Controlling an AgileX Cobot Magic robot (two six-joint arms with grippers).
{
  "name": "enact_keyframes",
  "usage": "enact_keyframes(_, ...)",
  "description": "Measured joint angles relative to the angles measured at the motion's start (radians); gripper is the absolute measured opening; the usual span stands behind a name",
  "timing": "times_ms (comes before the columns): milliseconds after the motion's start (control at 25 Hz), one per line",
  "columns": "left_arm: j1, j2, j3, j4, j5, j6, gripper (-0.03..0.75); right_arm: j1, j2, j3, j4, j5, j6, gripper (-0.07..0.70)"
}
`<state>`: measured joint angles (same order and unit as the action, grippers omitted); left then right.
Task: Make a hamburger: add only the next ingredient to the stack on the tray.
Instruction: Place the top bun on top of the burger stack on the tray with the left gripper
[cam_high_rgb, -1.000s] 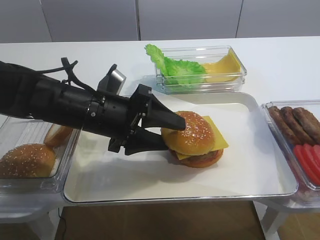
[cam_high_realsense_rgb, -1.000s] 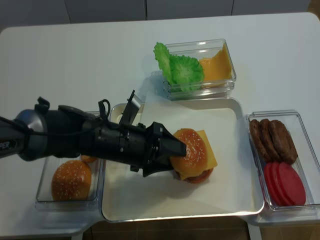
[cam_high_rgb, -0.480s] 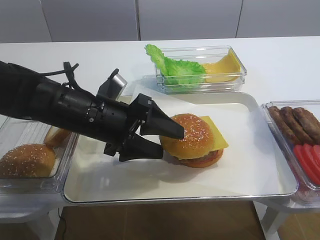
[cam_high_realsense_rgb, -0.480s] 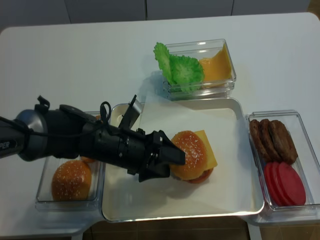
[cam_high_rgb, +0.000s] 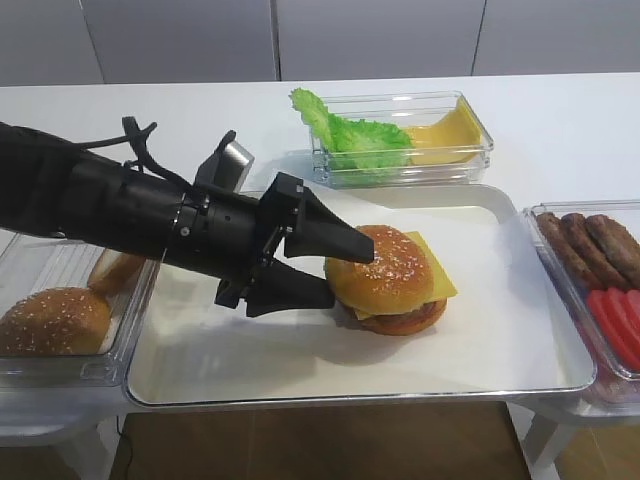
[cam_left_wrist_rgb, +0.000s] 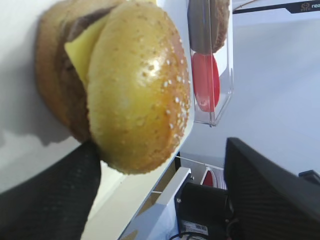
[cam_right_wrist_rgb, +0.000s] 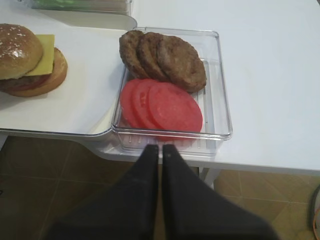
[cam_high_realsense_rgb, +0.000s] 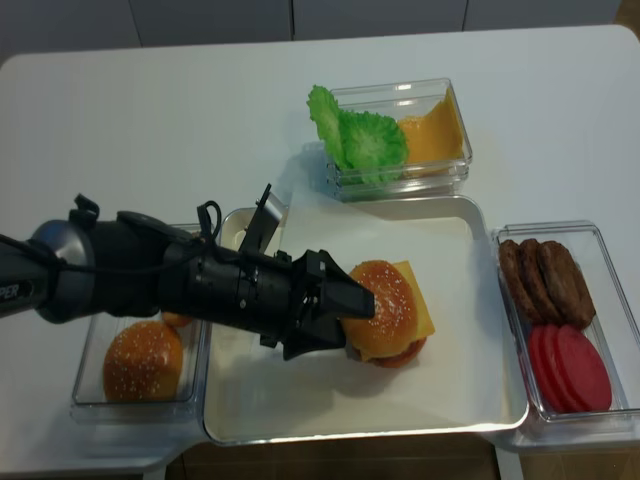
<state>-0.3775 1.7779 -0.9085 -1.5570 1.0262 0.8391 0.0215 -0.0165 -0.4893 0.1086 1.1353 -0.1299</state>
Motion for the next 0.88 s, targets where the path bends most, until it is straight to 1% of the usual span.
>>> enact_keyframes(400, -0.002, 0.000, 0.000, -0.013, 0.004, -0.041, 0.566, 0.000, 0.000, 0.000, 0.000, 0.000, 0.000, 0.027)
enact_keyframes(640, -0.015, 0.000, 0.000, -0.048, 0.004, -0.043, 0.566, 0.000, 0.000, 0.000, 0.000, 0.000, 0.003, 0.027)
enact_keyframes(880, -0.018, 0.000, 0.000, -0.047, -0.002, -0.043, 0.566, 0.000, 0.000, 0.000, 0.000, 0.000, 0.002, 0.027)
